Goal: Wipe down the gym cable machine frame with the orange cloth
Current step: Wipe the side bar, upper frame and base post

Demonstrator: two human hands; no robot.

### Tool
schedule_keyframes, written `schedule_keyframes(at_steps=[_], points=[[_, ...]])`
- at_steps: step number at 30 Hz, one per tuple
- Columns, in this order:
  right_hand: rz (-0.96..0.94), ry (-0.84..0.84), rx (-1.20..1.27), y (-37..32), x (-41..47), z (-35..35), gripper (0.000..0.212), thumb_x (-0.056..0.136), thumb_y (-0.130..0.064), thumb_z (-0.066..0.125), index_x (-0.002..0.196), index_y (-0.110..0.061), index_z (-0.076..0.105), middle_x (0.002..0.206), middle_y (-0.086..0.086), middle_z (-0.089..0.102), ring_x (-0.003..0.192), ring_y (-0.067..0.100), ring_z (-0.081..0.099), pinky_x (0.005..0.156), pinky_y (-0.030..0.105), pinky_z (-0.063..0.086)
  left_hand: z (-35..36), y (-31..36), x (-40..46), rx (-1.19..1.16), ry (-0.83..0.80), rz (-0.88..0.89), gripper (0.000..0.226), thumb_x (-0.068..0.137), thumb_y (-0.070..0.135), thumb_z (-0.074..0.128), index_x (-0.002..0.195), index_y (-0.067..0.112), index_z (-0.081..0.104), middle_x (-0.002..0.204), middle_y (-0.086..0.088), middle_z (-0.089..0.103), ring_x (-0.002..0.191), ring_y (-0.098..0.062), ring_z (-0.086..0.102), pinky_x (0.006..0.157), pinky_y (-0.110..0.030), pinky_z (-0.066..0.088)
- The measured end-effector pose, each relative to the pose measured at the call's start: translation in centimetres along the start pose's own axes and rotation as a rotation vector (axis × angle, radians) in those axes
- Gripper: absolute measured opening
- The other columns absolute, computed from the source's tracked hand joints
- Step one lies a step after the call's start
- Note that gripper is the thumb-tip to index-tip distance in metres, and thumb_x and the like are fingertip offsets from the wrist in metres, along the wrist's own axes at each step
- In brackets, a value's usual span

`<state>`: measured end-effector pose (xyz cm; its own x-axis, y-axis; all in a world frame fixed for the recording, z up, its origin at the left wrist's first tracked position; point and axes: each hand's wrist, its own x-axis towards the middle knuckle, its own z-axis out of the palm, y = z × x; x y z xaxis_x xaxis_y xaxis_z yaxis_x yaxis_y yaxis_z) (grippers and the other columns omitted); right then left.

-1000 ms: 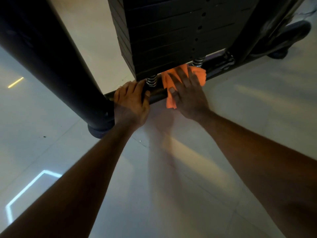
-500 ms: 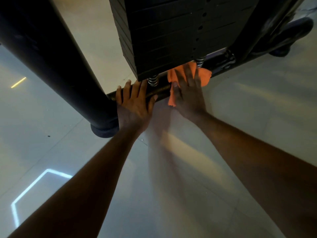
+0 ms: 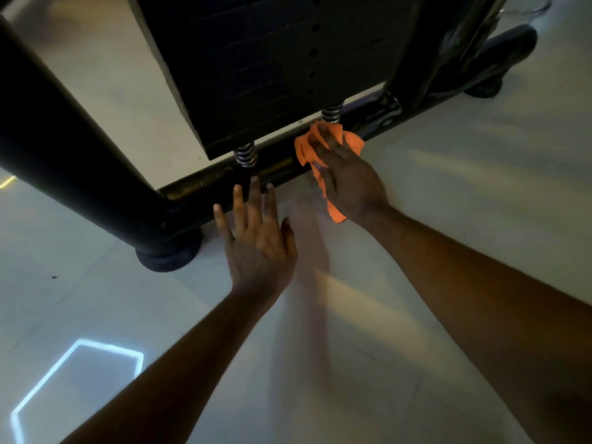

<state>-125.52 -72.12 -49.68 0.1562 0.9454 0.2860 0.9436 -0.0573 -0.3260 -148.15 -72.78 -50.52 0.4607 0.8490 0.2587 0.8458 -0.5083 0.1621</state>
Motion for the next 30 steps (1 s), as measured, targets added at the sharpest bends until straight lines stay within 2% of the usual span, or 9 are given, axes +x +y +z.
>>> schedule_keyframes(at_steps=[4, 8, 11, 13, 15, 19, 21, 25, 30], points=[[0.035, 0.045, 0.061, 2.3, -0.9, -3.9, 0.054, 0.110, -0.024, 0.048, 0.165, -0.021, 0.047, 0.175, 0.000, 0.037, 0.156, 0.025, 0.043, 0.120, 0.043, 0.046, -0.9, 2.6, 2.3, -0.093, -0.050, 0.133, 0.061, 0.114, 0.046, 0.036, 0.168, 0.017, 0.031, 0.171, -0.010, 0.036, 0.162, -0.033, 0.026, 0.130, -0.062, 0.016], [0.091, 0.040, 0.128, 4.2, -2.0, -10.8, 0.052, 0.111, -0.023, 0.049, 0.163, -0.020, 0.050, 0.171, 0.003, 0.043, 0.159, 0.021, 0.040, 0.124, 0.042, 0.042, -4.3, 5.5, 5.9, -0.122, -0.121, 0.165, 0.061, 0.113, 0.050, 0.035, 0.167, 0.022, 0.032, 0.167, -0.009, 0.044, 0.156, -0.032, 0.037, 0.127, -0.056, 0.030], [0.138, -0.021, 0.143, 4.7, -3.0, -14.9, 0.051, 0.110, -0.025, 0.049, 0.161, -0.020, 0.053, 0.171, 0.005, 0.044, 0.158, 0.024, 0.042, 0.120, 0.046, 0.047, -6.1, 6.7, 6.8, -0.063, -0.268, 0.198, 0.064, 0.111, 0.058, 0.027, 0.168, 0.027, 0.030, 0.169, -0.006, 0.040, 0.158, -0.029, 0.034, 0.128, -0.052, 0.028], [0.129, -0.081, 0.119, 5.5, -3.1, -15.8, 0.054, 0.110, -0.033, 0.043, 0.161, -0.019, 0.053, 0.170, 0.006, 0.044, 0.157, 0.027, 0.042, 0.119, 0.048, 0.048, -5.9, 7.5, 7.7, -0.066, -0.297, 0.204, 0.067, 0.111, 0.060, 0.028, 0.167, 0.024, 0.032, 0.169, -0.008, 0.041, 0.158, -0.029, 0.034, 0.128, -0.053, 0.029], [0.053, -0.154, 0.088, 6.6, -1.9, -15.2, 0.060, 0.109, -0.039, 0.036, 0.164, -0.019, 0.048, 0.173, 0.003, 0.040, 0.161, 0.025, 0.036, 0.123, 0.047, 0.044, -4.4, 8.3, 8.9, -0.064, -0.219, 0.159, 0.069, 0.111, 0.056, 0.038, 0.164, 0.013, 0.037, 0.165, -0.016, 0.045, 0.156, -0.034, 0.038, 0.127, -0.057, 0.031], [-0.005, -0.171, 0.040, 8.8, 1.1, -11.3, 0.058, 0.112, -0.037, 0.040, 0.166, -0.017, 0.043, 0.176, 0.003, 0.033, 0.165, 0.027, 0.027, 0.127, 0.050, 0.038, 0.7, 9.1, 11.1, -0.008, -0.082, 0.052, 0.078, 0.105, 0.046, 0.056, 0.159, -0.006, 0.036, 0.161, -0.030, 0.043, 0.152, -0.045, 0.039, 0.125, -0.066, 0.028], [0.011, -0.149, 0.047, 8.8, 1.6, -8.9, 0.056, 0.114, -0.035, 0.042, 0.167, -0.017, 0.042, 0.177, 0.006, 0.032, 0.166, 0.029, 0.023, 0.130, 0.049, 0.033, 2.1, 8.9, 12.0, -0.011, -0.049, 0.044, 0.073, 0.108, 0.042, 0.053, 0.162, -0.003, 0.033, 0.164, -0.026, 0.039, 0.156, -0.042, 0.033, 0.128, -0.064, 0.021], [0.023, -0.094, -0.080, 8.3, 2.1, -3.6, 0.064, 0.116, -0.042, 0.036, 0.173, -0.016, 0.025, 0.182, 0.014, 0.011, 0.168, 0.041, 0.005, 0.135, 0.057, 0.015, 3.5, 7.5, 12.8, -0.043, 0.055, 0.119, 0.054, 0.112, 0.030, 0.044, 0.160, 0.005, 0.042, 0.162, -0.018, 0.047, 0.153, -0.036, 0.039, 0.127, -0.055, 0.025], [0.013, -0.043, -0.097, 6.3, 2.5, -0.1, 0.076, 0.114, -0.051, 0.028, 0.174, -0.009, 0.009, 0.182, 0.015, -0.002, 0.167, 0.044, -0.007, 0.134, 0.061, 0.006, 2.1, 5.7, 14.6, -0.163, -0.078, 0.134, 0.056, 0.108, 0.026, 0.049, 0.161, 0.012, 0.040, 0.163, -0.013, 0.045, 0.153, -0.033, 0.038, 0.129, -0.051, 0.023]])
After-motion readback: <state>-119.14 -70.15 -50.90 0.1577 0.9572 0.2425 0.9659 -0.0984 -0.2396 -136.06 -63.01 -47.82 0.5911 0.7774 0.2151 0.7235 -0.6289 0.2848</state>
